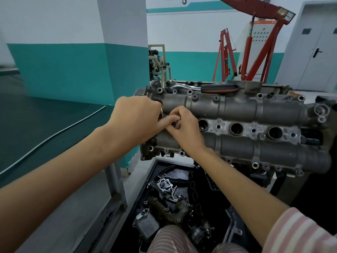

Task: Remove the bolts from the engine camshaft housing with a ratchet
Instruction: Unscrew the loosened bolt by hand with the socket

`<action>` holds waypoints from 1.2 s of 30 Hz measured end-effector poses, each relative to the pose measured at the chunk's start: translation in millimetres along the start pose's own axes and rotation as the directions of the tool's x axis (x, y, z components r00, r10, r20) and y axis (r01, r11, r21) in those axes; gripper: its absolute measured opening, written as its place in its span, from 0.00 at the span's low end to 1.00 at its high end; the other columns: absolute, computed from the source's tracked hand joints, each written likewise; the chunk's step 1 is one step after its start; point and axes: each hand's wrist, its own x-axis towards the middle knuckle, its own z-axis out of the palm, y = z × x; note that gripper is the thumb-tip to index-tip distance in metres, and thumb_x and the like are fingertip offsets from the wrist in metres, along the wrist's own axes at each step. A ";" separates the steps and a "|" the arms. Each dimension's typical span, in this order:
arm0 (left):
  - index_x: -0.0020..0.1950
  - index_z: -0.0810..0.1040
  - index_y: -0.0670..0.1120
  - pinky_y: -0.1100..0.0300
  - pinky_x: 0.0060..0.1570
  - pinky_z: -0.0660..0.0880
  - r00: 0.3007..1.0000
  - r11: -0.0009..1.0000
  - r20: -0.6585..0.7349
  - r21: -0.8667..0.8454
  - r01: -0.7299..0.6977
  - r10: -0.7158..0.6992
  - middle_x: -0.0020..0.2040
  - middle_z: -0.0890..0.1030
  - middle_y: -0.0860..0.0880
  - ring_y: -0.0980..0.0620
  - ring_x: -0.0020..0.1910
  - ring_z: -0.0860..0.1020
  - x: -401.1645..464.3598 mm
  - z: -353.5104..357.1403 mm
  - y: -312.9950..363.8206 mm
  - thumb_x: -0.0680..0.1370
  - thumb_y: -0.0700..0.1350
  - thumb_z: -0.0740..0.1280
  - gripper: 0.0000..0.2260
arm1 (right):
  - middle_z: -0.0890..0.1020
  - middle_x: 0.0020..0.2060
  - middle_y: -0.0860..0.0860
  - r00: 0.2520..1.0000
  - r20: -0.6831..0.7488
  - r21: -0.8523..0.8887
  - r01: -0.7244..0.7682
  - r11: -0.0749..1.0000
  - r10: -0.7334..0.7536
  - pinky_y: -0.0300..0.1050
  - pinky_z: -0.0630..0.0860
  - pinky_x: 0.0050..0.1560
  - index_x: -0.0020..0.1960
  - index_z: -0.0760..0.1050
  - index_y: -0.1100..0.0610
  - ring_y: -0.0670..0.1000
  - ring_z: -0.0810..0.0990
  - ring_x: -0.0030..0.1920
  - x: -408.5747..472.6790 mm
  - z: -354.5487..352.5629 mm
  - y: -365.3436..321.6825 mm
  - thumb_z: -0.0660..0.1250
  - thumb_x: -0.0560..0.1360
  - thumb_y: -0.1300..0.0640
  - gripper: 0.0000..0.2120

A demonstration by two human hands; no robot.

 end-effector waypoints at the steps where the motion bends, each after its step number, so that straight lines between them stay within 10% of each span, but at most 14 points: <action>1: 0.40 0.64 0.45 0.60 0.26 0.59 0.999 0.999 0.020 -0.036 -0.035 0.035 0.34 0.69 0.52 0.51 0.29 0.66 -2.6 1.7 -1.2 0.78 0.62 0.52 0.20 | 0.75 0.45 0.49 1.000 0.002 0.009 -0.004 1.000 0.004 0.40 0.72 0.39 0.47 0.71 0.56 0.40 0.68 0.34 -0.1 -0.1 -0.1 0.70 0.71 0.57 0.10; 4: 0.47 0.64 0.45 0.57 0.31 0.63 0.996 0.984 0.088 -0.175 -0.018 0.034 0.41 0.73 0.48 0.49 0.35 0.68 -4.5 2.0 1.8 0.80 0.52 0.58 0.11 | 0.76 0.45 0.50 1.000 0.001 0.026 -0.002 1.000 0.002 0.40 0.73 0.39 0.49 0.72 0.57 0.39 0.67 0.33 -0.1 0.2 -0.6 0.71 0.71 0.57 0.11; 10: 0.28 0.62 0.44 0.61 0.25 0.53 0.982 0.978 0.098 -0.118 0.171 -0.160 0.29 0.64 0.48 0.52 0.25 0.62 15.3 -1.9 6.2 0.80 0.59 0.53 0.26 | 0.75 0.49 0.51 1.000 0.010 0.005 -0.006 1.000 0.006 0.36 0.73 0.40 0.56 0.71 0.57 0.44 0.71 0.36 -2.2 -1.0 -2.7 0.73 0.70 0.55 0.18; 16: 0.43 0.63 0.45 0.57 0.32 0.64 0.992 0.984 0.104 -0.156 0.082 -0.066 0.36 0.66 0.50 0.45 0.38 0.74 0.7 7.6 11.8 0.81 0.53 0.57 0.13 | 0.74 0.48 0.52 0.995 -0.029 0.059 -0.097 0.994 0.098 0.38 0.73 0.41 0.53 0.69 0.57 0.46 0.71 0.37 -0.5 1.3 -3.4 0.72 0.70 0.57 0.15; 21: 0.27 0.64 0.42 0.59 0.25 0.60 0.960 0.889 0.123 -0.363 0.280 -0.252 0.26 0.69 0.47 0.47 0.26 0.69 9.1 8.7 5.8 0.80 0.53 0.55 0.24 | 0.72 0.53 0.53 1.000 -0.009 0.016 -0.009 1.000 0.010 0.26 0.69 0.47 0.61 0.70 0.61 0.42 0.72 0.45 -13.4 -3.7 -7.1 0.61 0.74 0.69 0.16; 25: 0.31 0.68 0.43 0.69 0.19 0.68 0.771 0.387 0.620 -0.682 0.621 -0.146 0.18 0.72 0.49 0.50 0.21 0.78 16.0 2.4 -1.1 0.79 0.49 0.55 0.19 | 0.74 0.47 0.50 0.969 -0.247 0.060 0.023 0.998 -0.007 0.29 0.69 0.47 0.54 0.72 0.62 0.43 0.73 0.46 -26.7 -6.3 -20.1 0.58 0.72 0.73 0.14; 31: 0.25 0.66 0.49 0.72 0.20 0.67 0.534 -0.537 0.780 -0.312 0.784 0.326 0.16 0.66 0.54 0.59 0.19 0.74 6.3 1.4 -12.9 0.78 0.47 0.57 0.20 | 0.79 0.43 0.55 0.947 -0.071 0.124 -0.302 0.945 0.312 0.34 0.72 0.36 0.50 0.74 0.62 0.48 0.78 0.37 -13.9 -17.3 -49.6 0.55 0.75 0.67 0.10; 33: 0.25 0.66 0.49 0.70 0.20 0.69 0.540 -0.629 0.746 -0.214 0.748 0.389 0.16 0.67 0.54 0.60 0.19 0.75 -0.7 -1.7 -9.9 0.76 0.45 0.59 0.17 | 0.81 0.40 0.60 0.770 0.176 0.420 -0.622 0.661 0.613 0.40 0.74 0.30 0.53 0.73 0.66 0.51 0.77 0.29 -5.2 -18.2 -57.8 0.53 0.77 0.65 0.12; 36: 0.24 0.68 0.47 0.69 0.19 0.69 0.596 -0.675 0.666 -0.184 0.714 0.449 0.15 0.66 0.53 0.60 0.18 0.73 -11.3 -10.7 -4.2 0.71 0.44 0.60 0.14 | 0.82 0.37 0.63 0.484 0.681 0.607 -0.793 -0.053 0.550 0.42 0.78 0.35 0.52 0.71 0.67 0.52 0.79 0.25 5.1 -26.2 -68.7 0.50 0.81 0.57 0.16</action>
